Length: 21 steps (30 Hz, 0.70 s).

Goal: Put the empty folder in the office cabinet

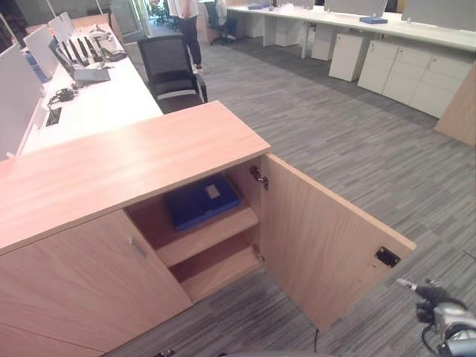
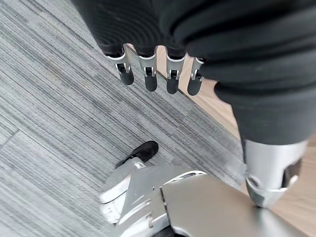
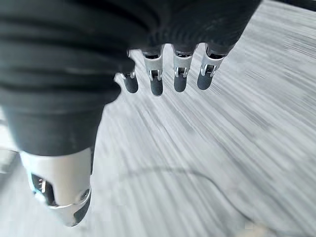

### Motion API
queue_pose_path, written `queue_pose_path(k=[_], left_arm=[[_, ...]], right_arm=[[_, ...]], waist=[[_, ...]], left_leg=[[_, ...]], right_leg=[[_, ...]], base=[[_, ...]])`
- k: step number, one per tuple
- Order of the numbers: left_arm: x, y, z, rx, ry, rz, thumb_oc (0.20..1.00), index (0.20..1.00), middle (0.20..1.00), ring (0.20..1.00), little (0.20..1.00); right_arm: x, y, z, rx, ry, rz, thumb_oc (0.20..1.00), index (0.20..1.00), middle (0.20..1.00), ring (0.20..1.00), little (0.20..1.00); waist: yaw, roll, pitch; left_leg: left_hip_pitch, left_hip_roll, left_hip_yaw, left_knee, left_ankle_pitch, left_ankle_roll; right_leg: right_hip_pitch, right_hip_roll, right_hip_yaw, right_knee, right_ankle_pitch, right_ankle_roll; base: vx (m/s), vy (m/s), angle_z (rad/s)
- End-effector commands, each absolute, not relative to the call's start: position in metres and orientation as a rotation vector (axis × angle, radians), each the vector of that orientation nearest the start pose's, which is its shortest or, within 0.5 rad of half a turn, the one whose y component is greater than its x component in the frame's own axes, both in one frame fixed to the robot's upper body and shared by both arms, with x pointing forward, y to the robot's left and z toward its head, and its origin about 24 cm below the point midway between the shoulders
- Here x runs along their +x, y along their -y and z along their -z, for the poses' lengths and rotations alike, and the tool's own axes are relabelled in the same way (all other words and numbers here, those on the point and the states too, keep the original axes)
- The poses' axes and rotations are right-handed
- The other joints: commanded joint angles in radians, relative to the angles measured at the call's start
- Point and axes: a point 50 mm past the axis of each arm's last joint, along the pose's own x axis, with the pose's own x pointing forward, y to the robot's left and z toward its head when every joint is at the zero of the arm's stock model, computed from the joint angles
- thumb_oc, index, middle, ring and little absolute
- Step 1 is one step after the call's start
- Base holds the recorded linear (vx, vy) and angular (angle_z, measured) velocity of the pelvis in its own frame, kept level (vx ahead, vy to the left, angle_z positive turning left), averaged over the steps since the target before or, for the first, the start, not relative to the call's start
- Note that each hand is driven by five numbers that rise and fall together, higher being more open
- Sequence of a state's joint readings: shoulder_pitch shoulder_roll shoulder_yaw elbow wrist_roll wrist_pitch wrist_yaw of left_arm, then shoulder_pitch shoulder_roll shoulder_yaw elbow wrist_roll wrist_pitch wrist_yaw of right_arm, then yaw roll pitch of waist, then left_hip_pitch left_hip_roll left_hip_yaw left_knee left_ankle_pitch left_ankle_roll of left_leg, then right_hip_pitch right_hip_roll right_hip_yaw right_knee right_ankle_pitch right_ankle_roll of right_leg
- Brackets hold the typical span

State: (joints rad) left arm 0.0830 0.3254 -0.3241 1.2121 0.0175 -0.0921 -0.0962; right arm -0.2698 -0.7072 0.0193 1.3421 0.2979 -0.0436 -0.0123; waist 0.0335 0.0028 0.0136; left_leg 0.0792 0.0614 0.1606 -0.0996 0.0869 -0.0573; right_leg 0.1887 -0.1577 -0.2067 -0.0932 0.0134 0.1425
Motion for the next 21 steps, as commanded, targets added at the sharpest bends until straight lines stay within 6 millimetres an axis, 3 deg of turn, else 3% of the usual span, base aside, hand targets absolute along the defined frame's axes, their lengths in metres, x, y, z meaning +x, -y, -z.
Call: queue_pose_path(k=[1, 7, 14, 16, 18, 21], left_arm=[[0.081, -0.235, 0.160, 0.434, -1.189, 0.253, 1.000, 1.000, 1.000, 1.000, 1.000], [0.077, -0.229, 0.162, 0.434, -1.195, 0.276, 1.000, 1.000, 1.000, 1.000, 1.000], [0.076, -0.224, 0.163, 0.433, -1.194, 0.282, 1.000, 1.000, 1.000, 1.000, 1.000], [0.076, -0.221, 0.164, 0.425, -1.188, 0.289, 1.000, 1.000, 1.000, 1.000, 1.000], [0.060, -0.223, 0.167, 0.440, -1.246, 0.268, 1.000, 1.000, 1.000, 1.000, 1.000], [0.058, -0.226, 0.167, 0.434, -1.263, 0.244, 1.000, 1.000, 1.000, 1.000, 1.000]], right_arm=[[0.188, 0.407, 0.031, -0.302, -0.809, 0.624, 1.000, 1.000, 1.000, 1.000, 1.000], [0.209, 0.400, 0.023, -0.309, -0.757, 0.596, 1.000, 1.000, 1.000, 1.000, 1.000], [0.225, 0.375, 0.033, -0.289, -0.732, 0.509, 1.000, 1.000, 1.000, 1.000, 1.000], [0.229, 0.356, 0.044, -0.270, -0.732, 0.455, 1.000, 1.000, 1.000, 1.000, 1.000], [0.233, 0.332, 0.058, -0.237, -0.730, 0.384, 1.000, 1.000, 1.000, 1.000, 1.000], [0.228, 0.297, 0.078, -0.238, -0.750, 0.243, 1.000, 1.000, 1.000, 1.000, 1.000]], waist=[[0.026, 0.007, 0.038], [0.031, 0.010, 0.037], [0.033, 0.011, 0.038], [0.033, 0.011, 0.041], [0.037, 0.007, 0.048], [0.031, 0.007, 0.053]], left_leg=[[0.053, 0.031, -0.015, 0.012, -0.078, -0.033], [0.057, 0.028, -0.021, 0.012, -0.083, -0.030], [0.055, 0.027, -0.025, 0.012, -0.082, -0.029], [0.055, 0.027, -0.025, 0.012, -0.081, -0.029], [0.051, 0.027, -0.026, 0.012, -0.078, -0.030], [0.045, 0.028, -0.026, 0.012, -0.076, -0.032]], right_leg=[[-0.036, 0.006, 0.013, 0.034, -0.046, 0.016], [-0.034, 0.003, 0.013, 0.032, -0.043, 0.018], [-0.034, 0.003, 0.014, 0.028, -0.040, 0.016], [-0.034, 0.002, 0.011, 0.026, -0.038, 0.015], [-0.036, 0.005, 0.012, 0.024, -0.035, 0.013], [-0.041, 0.005, 0.014, 0.024, -0.033, 0.011]], base=[[0.00, 0.000, 0.00], [0.00, 0.000, 0.00], [0.00, 0.000, 0.00], [0.00, 0.000, 0.00], [-0.03, -0.031, -0.01], [-0.02, -0.020, -0.03]])
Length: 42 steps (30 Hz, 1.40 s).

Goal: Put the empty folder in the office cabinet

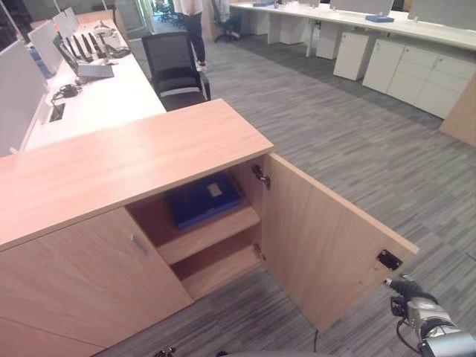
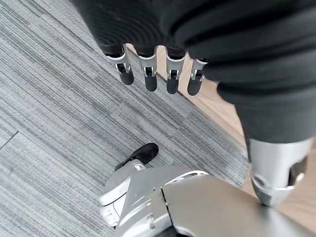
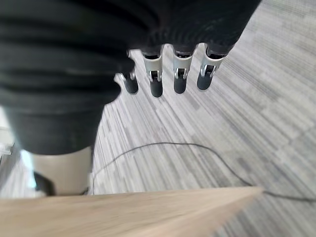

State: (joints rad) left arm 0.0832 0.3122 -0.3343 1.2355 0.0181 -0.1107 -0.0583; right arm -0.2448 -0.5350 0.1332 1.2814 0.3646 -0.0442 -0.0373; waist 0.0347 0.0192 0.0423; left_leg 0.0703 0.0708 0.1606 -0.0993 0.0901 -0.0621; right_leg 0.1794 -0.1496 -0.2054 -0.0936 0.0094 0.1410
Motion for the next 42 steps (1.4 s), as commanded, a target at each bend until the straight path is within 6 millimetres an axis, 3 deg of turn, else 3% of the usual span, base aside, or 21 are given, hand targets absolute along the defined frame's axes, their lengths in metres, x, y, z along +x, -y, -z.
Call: queue_pose_path(k=[1, 2, 3, 7, 17, 24, 31, 32, 34, 35, 36, 37, 39, 42], left_arm=[[0.058, -0.227, 0.167, 0.434, -1.265, 0.243, 1.000, 1.000, 1.000, 1.000, 1.000], [0.059, -0.227, 0.167, 0.435, -1.262, 0.236, 1.000, 1.000, 1.000, 1.000, 1.000], [0.059, -0.227, 0.167, 0.435, -1.263, 0.235, 1.000, 1.000, 1.000, 1.000, 1.000], [0.064, -0.227, 0.166, 0.438, -1.246, 0.212, 1.000, 1.000, 1.000, 1.000, 1.000], [0.071, -0.227, 0.165, 0.444, -1.216, 0.201, 1.000, 1.000, 1.000, 1.000, 1.000], [0.072, -0.228, 0.164, 0.448, -1.205, 0.194, 1.000, 1.000, 1.000, 1.000, 1.000], [0.088, -0.231, 0.160, 0.456, -1.161, 0.157, 1.000, 1.000, 1.000, 1.000, 1.000], [0.098, -0.232, 0.157, 0.455, -1.134, 0.144, 1.000, 1.000, 1.000, 1.000, 1.000], [0.102, -0.233, 0.156, 0.450, -1.125, 0.134, 1.000, 1.000, 1.000, 1.000, 1.000], [0.092, -0.250, 0.155, 0.490, -1.182, 0.133, 1.000, 1.000, 1.000, 1.000, 1.000], [0.092, -0.251, 0.155, 0.492, -1.180, 0.133, 1.000, 1.000, 1.000, 1.000, 1.000], [0.091, -0.268, 0.152, 0.518, -1.234, 0.082, 1.000, 1.000, 1.000, 1.000, 1.000], [0.085, -0.265, 0.155, 0.526, -1.255, 0.089, 1.000, 1.000, 1.000, 1.000, 1.000], [0.073, -0.254, 0.160, 0.565, -1.282, 0.128, 1.000, 1.000, 1.000, 1.000, 1.000]], right_arm=[[0.227, 0.297, 0.078, -0.238, -0.751, 0.243, 1.000, 1.000, 1.000, 1.000, 1.000], [0.226, 0.278, 0.085, -0.241, -0.745, 0.164, 1.000, 1.000, 1.000, 1.000, 1.000], [0.225, 0.278, 0.085, -0.242, -0.746, 0.164, 1.000, 1.000, 1.000, 1.000, 1.000], [0.222, 0.234, 0.090, -0.293, -0.681, -0.063, 1.000, 1.000, 1.000, 1.000, 1.000], [0.220, 0.188, 0.079, -0.324, -0.560, -0.308, 1.000, 1.000, 1.000, 1.000, 1.000], [0.222, 0.171, 0.069, -0.368, -0.484, -0.412, 1.000, 1.000, 1.000, 1.000, 1.000], [0.242, 0.140, 0.052, -0.301, -0.377, -0.447, 1.000, 1.000, 1.000, 1.000, 1.000], [0.250, 0.134, 0.043, -0.274, -0.335, -0.441, 1.000, 1.000, 1.000, 1.000, 1.000], [0.255, 0.129, 0.038, -0.248, -0.314, -0.438, 1.000, 1.000, 1.000, 1.000, 1.000], [0.258, 0.131, 0.036, -0.249, -0.311, -0.442, 1.000, 1.000, 1.000, 1.000, 1.000], [0.259, 0.130, 0.036, -0.247, -0.310, -0.443, 1.000, 1.000, 1.000, 1.000, 1.000], [0.262, 0.124, 0.025, -0.231, -0.258, -0.484, 1.000, 1.000, 1.000, 1.000, 1.000], [0.259, 0.121, 0.030, -0.228, -0.281, -0.486, 1.000, 1.000, 1.000, 1.000, 1.000], [0.265, 0.128, 0.032, -0.179, -0.300, -0.387, 1.000, 1.000, 1.000, 1.000, 1.000]], waist=[[0.029, -0.010, 0.023], [0.026, -0.011, 0.027], [0.025, -0.011, 0.026], [0.018, -0.016, 0.029], [0.025, -0.024, 0.034], [0.041, -0.030, 0.040], [0.094, -0.041, 0.059], [0.129, -0.045, 0.085], [0.154, -0.052, 0.095], [0.161, -0.053, 0.101], [0.158, -0.056, 0.101], [0.119, -0.070, 0.096], [0.112, -0.070, 0.077], [0.138, -0.077, 0.052]], left_leg=[[0.054, 0.019, -0.027, 0.012, -0.079, -0.028], [0.052, 0.020, -0.028, 0.012, -0.078, -0.028], [0.051, 0.020, -0.028, 0.012, -0.078, -0.028], [0.051, 0.024, -0.029, 0.012, -0.077, -0.031], [0.046, 0.032, -0.038, 0.012, -0.071, -0.036], [0.035, 0.036, -0.059, 0.012, -0.064, -0.040], [-0.011, 0.037, -0.128, 0.013, -0.041, -0.049], [-0.056, 0.036, -0.161, 0.025, -0.021, -0.066], [-0.093, 0.040, -0.184, 0.045, -0.015, -0.077], [-0.121, 0.047, -0.168, 0.079, -0.012, -0.081], [-0.129, 0.045, -0.172, 0.088, -0.016, -0.081], [-0.127, 0.103, -0.002, 0.120, -0.017, -0.085], [-0.105, 0.150, 0.135, 0.125, -0.017, -0.079], [-0.116, 0.128, 0.127, 0.120, -0.023, -0.064]], right_leg=[[-0.032, -0.003, 0.012, 0.025, -0.029, 0.012], [-0.035, -0.003, 0.015, 0.026, -0.029, 0.011], [-0.035, -0.003, 0.015, 0.026, -0.029, 0.011], [-0.036, 0.000, 0.015, 0.028, -0.031, 0.008], [-0.036, 0.005, 0.002, 0.028, -0.036, 0.004], [-0.036, 0.010, -0.012, 0.033, -0.044, 0.001], [-0.035, 0.013, -0.072, 0.039, -0.058, -0.008], [-0.038, 0.007, -0.115, 0.036, -0.057, -0.010], [-0.033, -0.001, -0.164, 0.028, -0.053, -0.007], [-0.025, -0.009, -0.193, 0.024, -0.053, -0.005], [-0.026, -0.010, -0.196, 0.023, -0.053, -0.005], [-0.016, -0.027, -0.234, 0.028, -0.056, 0.001], [-0.012, -0.031, -0.256, 0.037, -0.061, -0.002], [0.013, -0.041, -0.289, 0.058, -0.071, -0.001]], base=[[0.00, 0.000, 0.00], [0.00, 0.000, 0.00], [0.00, 0.000, 0.00], [0.00, -0.030, -0.01], [0.00, -0.017, 0.02], [-0.01, -0.031, 0.10], [-0.04, -0.057, 0.34], [-0.15, -0.086, 0.63], [-0.11, -0.048, 0.83], [-0.04, 0.025, 1.18], [-0.05, 0.166, 1.26], [-0.03, 0.179, 0.92], [0.04, 0.175, 0.69], [0.10, 0.107, 0.60]])
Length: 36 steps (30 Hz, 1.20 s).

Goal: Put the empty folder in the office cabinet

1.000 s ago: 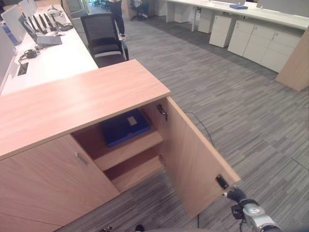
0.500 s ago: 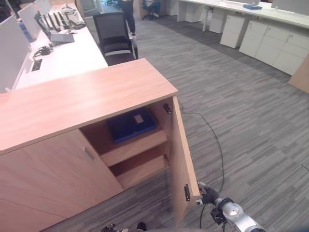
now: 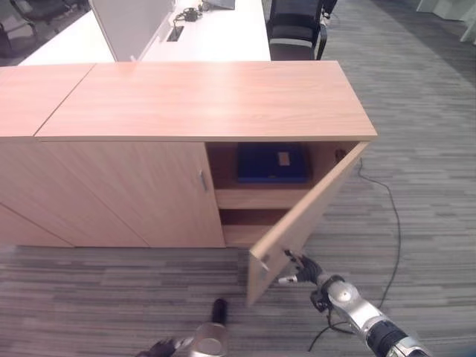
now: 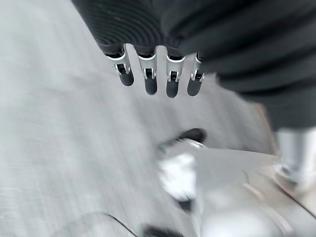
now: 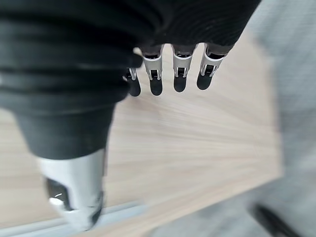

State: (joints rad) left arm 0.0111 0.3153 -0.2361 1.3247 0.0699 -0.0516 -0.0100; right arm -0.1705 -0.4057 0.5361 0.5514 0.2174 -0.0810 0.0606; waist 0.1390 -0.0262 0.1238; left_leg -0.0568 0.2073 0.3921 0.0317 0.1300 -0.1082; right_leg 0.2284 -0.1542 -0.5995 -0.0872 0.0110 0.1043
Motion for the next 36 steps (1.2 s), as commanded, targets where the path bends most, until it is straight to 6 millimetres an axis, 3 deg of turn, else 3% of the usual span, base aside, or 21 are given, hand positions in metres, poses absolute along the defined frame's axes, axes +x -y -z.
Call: queue_pose_path(k=[1, 3, 4, 6, 7, 10, 11, 13, 15, 16, 19, 23, 25, 27, 36], left_arm=[[0.074, -0.248, 0.162, 0.562, -1.272, 0.139, 1.000, 1.000, 1.000, 1.000, 1.000], [0.073, -0.244, 0.163, 0.561, -1.268, 0.148, 1.000, 1.000, 1.000, 1.000, 1.000], [0.073, -0.239, 0.164, 0.558, -1.268, 0.150, 1.000, 1.000, 1.000, 1.000, 1.000], [0.074, -0.238, 0.164, 0.556, -1.268, 0.145, 1.000, 1.000, 1.000, 1.000, 1.000], [0.078, -0.238, 0.164, 0.552, -1.259, 0.114, 1.000, 1.000, 1.000, 1.000, 1.000], [0.081, -0.238, 0.163, 0.553, -1.252, 0.097, 1.000, 1.000, 1.000, 1.000, 1.000], [0.084, -0.240, 0.162, 0.562, -1.248, 0.081, 1.000, 1.000, 1.000, 1.000, 1.000], [0.087, -0.235, 0.163, 0.556, -1.234, 0.075, 1.000, 1.000, 1.000, 1.000, 1.000], [0.090, -0.228, 0.164, 0.547, -1.225, 0.081, 1.000, 1.000, 1.000, 1.000, 1.000], [0.094, -0.221, 0.165, 0.537, -1.217, 0.099, 1.000, 1.000, 1.000, 1.000, 1.000], [0.092, -0.210, 0.167, 0.538, -1.220, 0.120, 1.000, 1.000, 1.000, 1.000, 1.000], [0.088, -0.204, 0.169, 0.528, -1.234, 0.128, 1.000, 1.000, 1.000, 1.000, 1.000], [0.074, -0.198, 0.173, 0.524, -1.276, 0.165, 1.000, 1.000, 1.000, 1.000, 1.000], [0.089, -0.221, 0.166, 0.552, -1.236, 0.153, 1.000, 1.000, 1.000, 1.000, 1.000], [0.078, -0.219, 0.168, 0.515, -1.254, 0.184, 1.000, 1.000, 1.000, 1.000, 1.000]], right_arm=[[0.266, 0.133, 0.034, -0.161, -0.313, -0.347, 1.000, 1.000, 1.000, 1.000, 1.000], [0.267, 0.137, 0.036, -0.150, -0.328, -0.311, 1.000, 1.000, 1.000, 1.000, 1.000], [0.271, 0.146, 0.036, -0.126, -0.334, -0.237, 1.000, 1.000, 1.000, 1.000, 1.000], [0.272, 0.149, 0.038, -0.118, -0.346, -0.210, 1.000, 1.000, 1.000, 1.000, 1.000], [0.277, 0.161, 0.041, -0.101, -0.376, -0.128, 1.000, 1.000, 1.000, 1.000, 1.000], [0.280, 0.165, 0.040, -0.098, -0.381, -0.092, 1.000, 1.000, 1.000, 1.000, 1.000], [0.279, 0.172, 0.043, -0.068, -0.397, -0.039, 1.000, 1.000, 1.000, 1.000, 1.000], [0.276, 0.186, 0.047, -0.032, -0.419, 0.039, 1.000, 1.000, 1.000, 1.000, 1.000], [0.272, 0.199, 0.051, 0.004, -0.436, 0.112, 1.000, 1.000, 1.000, 1.000, 1.000], [0.271, 0.211, 0.051, 0.009, -0.444, 0.170, 1.000, 1.000, 1.000, 1.000, 1.000], [0.263, 0.230, 0.058, 0.018, -0.488, 0.261, 1.000, 1.000, 1.000, 1.000, 1.000], [0.260, 0.244, 0.058, 0.017, -0.501, 0.314, 1.000, 1.000, 1.000, 1.000, 1.000], [0.250, 0.266, 0.062, -0.010, -0.536, 0.370, 1.000, 1.000, 1.000, 1.000, 1.000], [0.250, 0.276, 0.060, -0.025, -0.550, 0.384, 1.000, 1.000, 1.000, 1.000, 1.000], [0.244, 0.321, 0.051, -0.113, -0.625, 0.477, 1.000, 1.000, 1.000, 1.000, 1.000]], waist=[[0.044, -0.036, -0.035], [0.051, -0.040, -0.040], [0.068, -0.052, -0.040], [0.073, -0.058, -0.038], [0.068, -0.058, -0.018], [0.067, -0.057, 0.002], [0.056, -0.048, 0.014], [0.035, -0.043, 0.013], [0.016, -0.043, 0.007], [0.003, -0.054, -0.001], [-0.015, -0.069, -0.019], [-0.012, -0.077, -0.034], [-0.013, -0.077, -0.063], [-0.022, -0.062, -0.072], [-0.032, -0.026, -0.082]], left_leg=[[0.007, -0.021, -0.113, -0.015, -0.068, -0.010], [0.004, -0.031, -0.121, -0.019, -0.073, -0.001], [0.003, -0.060, -0.139, -0.019, -0.090, 0.022], [0.004, -0.073, -0.147, -0.018, -0.101, 0.036], [0.031, -0.104, -0.170, -0.019, -0.133, 0.077], [0.040, -0.116, -0.177, -0.020, -0.138, 0.094], [0.059, -0.112, -0.206, -0.034, -0.137, 0.099], [0.088, -0.114, -0.247, -0.067, -0.131, 0.091], [0.104, -0.118, -0.281, -0.086, -0.130, 0.079], [0.118, -0.124, -0.299, -0.097, -0.141, 0.067], [0.140, -0.133, -0.332, -0.104, -0.156, 0.062], [0.145, -0.134, -0.333, -0.107, -0.157, 0.057], [0.163, -0.132, -0.340, -0.117, -0.164, 0.050], [0.174, -0.129, -0.337, -0.119, -0.168, 0.044], [0.188, -0.109, -0.343, -0.119, -0.168, 0.021]], right_leg=[[-0.033, -0.046, 0.095, 0.065, -0.075, 0.038], [-0.032, -0.054, 0.086, 0.082, -0.082, 0.038], [-0.041, -0.082, 0.070, 0.148, -0.095, 0.046], [-0.060, -0.101, 0.070, 0.203, -0.096, 0.052], [-0.139, -0.176, 0.115, 0.409, -0.021, 0.087], [-0.177, -0.198, 0.151, 0.492, 0.027, 0.113], [-0.232, -0.174, 0.229, 0.558, 0.031, 0.127], [-0.255, -0.106, 0.327, 0.502, -0.037, 0.110], [-0.238, -0.061, 0.375, 0.364, -0.081, 0.091], [-0.249, -0.062, 0.396, 0.236, -0.045, 0.088], [-0.246, -0.058, 0.457, 0.175, -0.009, 0.102], [-0.225, -0.065, 0.451, 0.149, 0.007, 0.105], [-0.180, -0.059, 0.426, 0.103, 0.005, 0.101], [-0.156, -0.055, 0.422, 0.077, 0.006, 0.100], [-0.111, -0.040, 0.395, 0.037, -0.004, 0.084]], base=[[0.09, 0.112, 0.69], [0.05, 0.120, 0.88], [0.05, 0.160, 0.90], [0.07, 0.197, 0.75], [0.06, 0.190, 0.63], [0.02, 0.114, 0.28], [0.06, 0.034, 0.15], [0.13, -0.019, 0.26], [0.19, -0.124, 0.79], [0.22, -0.174, 0.78], [0.16, -0.127, 0.40], [0.08, -0.076, 0.53], [0.17, -0.113, 0.01], [0.07, -0.036, 0.01], [0.02, -0.039, -0.03]])
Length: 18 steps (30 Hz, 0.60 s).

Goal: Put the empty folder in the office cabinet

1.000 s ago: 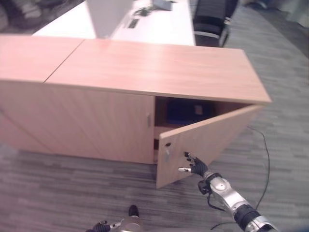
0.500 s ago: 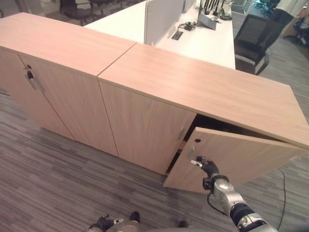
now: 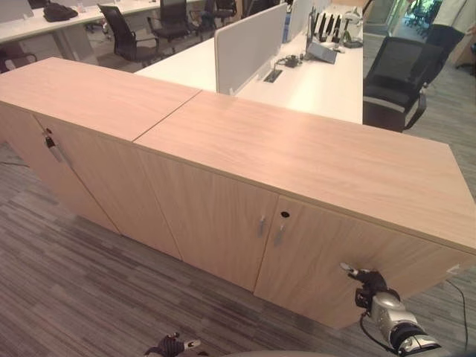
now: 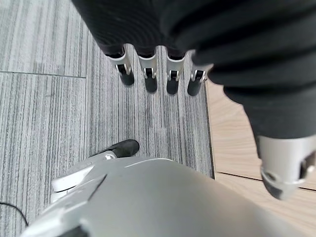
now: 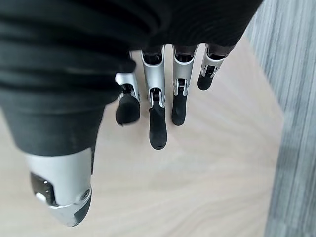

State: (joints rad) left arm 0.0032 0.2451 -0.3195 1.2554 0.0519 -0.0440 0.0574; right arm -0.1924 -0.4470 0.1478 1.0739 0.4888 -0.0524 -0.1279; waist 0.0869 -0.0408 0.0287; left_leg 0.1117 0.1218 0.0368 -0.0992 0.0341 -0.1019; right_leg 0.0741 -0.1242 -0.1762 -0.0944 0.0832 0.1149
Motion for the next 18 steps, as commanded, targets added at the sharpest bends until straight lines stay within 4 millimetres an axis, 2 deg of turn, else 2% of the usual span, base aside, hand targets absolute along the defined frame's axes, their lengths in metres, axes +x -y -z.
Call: queue_pose_path(k=[1, 9, 15, 18], left_arm=[[0.078, -0.219, 0.168, 0.515, -1.254, 0.184, 1.000, 1.000, 1.000, 1.000, 1.000], [0.074, -0.218, 0.168, 0.508, -1.255, 0.213, 1.000, 1.000, 1.000, 1.000, 1.000], [0.070, -0.214, 0.170, 0.504, -1.259, 0.238, 1.000, 1.000, 1.000, 1.000, 1.000], [0.069, -0.212, 0.170, 0.495, -1.267, 0.236, 1.000, 1.000, 1.000, 1.000, 1.000]], right_arm=[[0.244, 0.321, 0.051, -0.113, -0.625, 0.477, 1.000, 1.000, 1.000, 1.000, 1.000], [0.252, 0.344, 0.034, -0.136, -0.619, 0.541, 1.000, 1.000, 1.000, 1.000, 1.000], [0.256, 0.351, 0.026, -0.104, -0.596, 0.581, 1.000, 1.000, 1.000, 1.000, 1.000], [0.257, 0.344, 0.030, -0.084, -0.588, 0.563, 1.000, 1.000, 1.000, 1.000, 1.000]], waist=[[0.020, -0.011, 0.014], [0.024, 0.013, 0.016], [0.030, 0.018, 0.019], [0.027, 0.021, 0.021]], left_leg=[[0.020, -0.023, 0.012, 0.012, -0.072, 0.014], [0.022, -0.014, 0.003, 0.012, -0.064, 0.004], [0.015, -0.012, -0.004, 0.012, -0.059, 0.003], [0.012, -0.014, -0.006, 0.012, -0.059, 0.003]], right_leg=[[0.044, -0.070, -0.028, 0.044, -0.076, 0.073], [0.062, -0.061, -0.042, 0.029, -0.084, 0.064], [0.064, -0.061, -0.047, 0.023, -0.082, 0.063], [0.063, -0.059, -0.046, 0.022, -0.083, 0.061]], base=[[0.00, 0.000, 0.00], [0.00, -0.018, 0.00], [0.00, 0.000, 0.01], [-0.01, 0.011, 0.02]])
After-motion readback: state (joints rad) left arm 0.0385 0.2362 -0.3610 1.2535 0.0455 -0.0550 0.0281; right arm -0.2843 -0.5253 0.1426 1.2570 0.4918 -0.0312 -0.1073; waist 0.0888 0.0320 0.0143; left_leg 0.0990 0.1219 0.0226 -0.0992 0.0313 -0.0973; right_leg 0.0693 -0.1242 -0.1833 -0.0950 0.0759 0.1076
